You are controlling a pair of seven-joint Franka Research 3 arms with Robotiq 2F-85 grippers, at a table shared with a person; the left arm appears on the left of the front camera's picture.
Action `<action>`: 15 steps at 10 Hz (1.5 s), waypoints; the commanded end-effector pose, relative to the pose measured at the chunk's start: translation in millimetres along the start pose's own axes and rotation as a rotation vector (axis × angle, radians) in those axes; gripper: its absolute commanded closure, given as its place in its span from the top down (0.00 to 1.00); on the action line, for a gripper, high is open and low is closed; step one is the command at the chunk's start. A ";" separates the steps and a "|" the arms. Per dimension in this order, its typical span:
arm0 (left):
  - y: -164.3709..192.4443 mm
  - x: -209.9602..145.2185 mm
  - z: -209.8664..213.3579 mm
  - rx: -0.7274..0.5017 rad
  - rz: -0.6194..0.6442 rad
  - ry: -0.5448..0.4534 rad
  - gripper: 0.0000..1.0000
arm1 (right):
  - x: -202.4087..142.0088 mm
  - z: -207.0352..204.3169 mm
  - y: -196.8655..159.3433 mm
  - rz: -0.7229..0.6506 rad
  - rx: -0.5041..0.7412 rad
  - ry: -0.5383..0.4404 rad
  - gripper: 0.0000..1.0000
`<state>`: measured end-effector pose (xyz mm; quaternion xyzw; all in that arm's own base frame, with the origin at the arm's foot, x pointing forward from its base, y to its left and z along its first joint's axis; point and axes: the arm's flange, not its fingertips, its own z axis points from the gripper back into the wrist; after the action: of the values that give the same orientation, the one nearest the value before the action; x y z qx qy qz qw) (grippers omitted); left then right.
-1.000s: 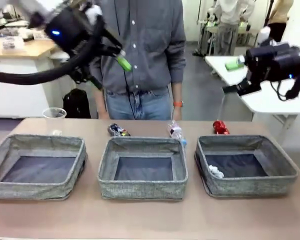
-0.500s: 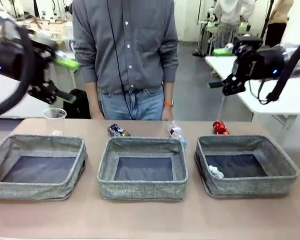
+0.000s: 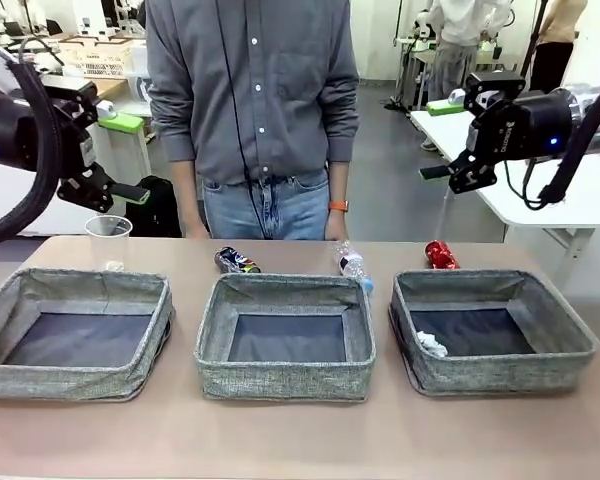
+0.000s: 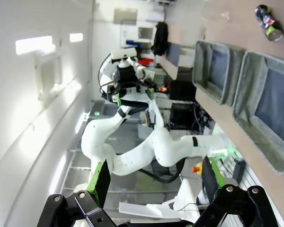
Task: Sort the waste into the appropriate baskets.
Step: Place the picked waste into the Fabric basket indicated by the person, then pick up the waste item pointed out by the person.
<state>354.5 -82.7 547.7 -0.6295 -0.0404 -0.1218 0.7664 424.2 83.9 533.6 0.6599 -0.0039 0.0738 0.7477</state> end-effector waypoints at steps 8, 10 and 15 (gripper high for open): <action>-3.5 0.7 6.0 0.011 0.011 0.017 1.00 | 0.8 0.1 1.6 0.015 0.029 -0.002 1.00; -3.5 0.7 6.0 0.011 0.011 0.017 1.00 | 0.8 0.1 1.6 0.015 0.029 -0.002 1.00; -3.5 0.7 6.0 0.011 0.011 0.017 1.00 | 0.8 0.1 1.6 0.015 0.029 -0.002 1.00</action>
<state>355.0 -78.7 550.4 -0.6284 -0.0394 -0.1218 0.7673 423.9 83.1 533.4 0.6610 -0.0024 0.0744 0.7467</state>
